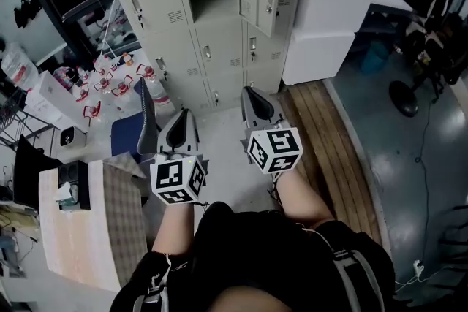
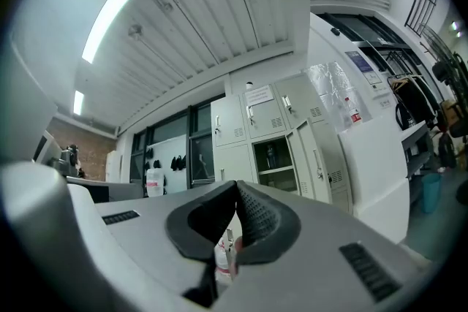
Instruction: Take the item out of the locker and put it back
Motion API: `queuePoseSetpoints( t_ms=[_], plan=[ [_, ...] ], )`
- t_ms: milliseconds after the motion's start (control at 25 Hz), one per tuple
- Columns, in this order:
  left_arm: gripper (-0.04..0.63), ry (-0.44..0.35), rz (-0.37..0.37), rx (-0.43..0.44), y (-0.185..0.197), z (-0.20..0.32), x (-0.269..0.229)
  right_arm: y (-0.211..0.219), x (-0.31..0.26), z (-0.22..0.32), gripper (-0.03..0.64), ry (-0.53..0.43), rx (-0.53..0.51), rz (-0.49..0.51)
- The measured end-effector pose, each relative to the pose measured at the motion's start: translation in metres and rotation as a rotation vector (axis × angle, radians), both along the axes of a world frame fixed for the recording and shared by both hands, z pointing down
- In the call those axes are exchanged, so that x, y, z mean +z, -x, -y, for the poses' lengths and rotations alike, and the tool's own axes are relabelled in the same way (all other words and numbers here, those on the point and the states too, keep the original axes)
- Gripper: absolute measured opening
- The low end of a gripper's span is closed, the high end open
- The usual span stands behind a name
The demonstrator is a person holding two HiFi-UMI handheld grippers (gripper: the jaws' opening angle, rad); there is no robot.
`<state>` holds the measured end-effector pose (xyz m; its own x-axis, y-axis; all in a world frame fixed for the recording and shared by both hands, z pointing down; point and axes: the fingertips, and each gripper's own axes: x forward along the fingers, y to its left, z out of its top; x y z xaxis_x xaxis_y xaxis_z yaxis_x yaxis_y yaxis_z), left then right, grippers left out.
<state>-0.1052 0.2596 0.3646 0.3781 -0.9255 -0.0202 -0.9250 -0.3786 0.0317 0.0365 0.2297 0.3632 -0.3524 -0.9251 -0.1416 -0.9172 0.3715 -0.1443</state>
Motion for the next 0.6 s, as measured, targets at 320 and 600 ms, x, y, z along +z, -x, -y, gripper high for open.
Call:
queuePoseSetpoints(
  t_ms=[320,600],
  plan=[
    [0.012,-0.010,-0.012,-0.009,-0.024,0.009,0.002,-0.017,0.004,0.009,0.014,-0.003,-0.027,-0.017],
    [0.012,-0.043,-0.022,-0.002,-0.030,0.047,0.003,-0.020,0.001,0.045,0.015,-0.039,-0.023,-0.029]
  ],
)
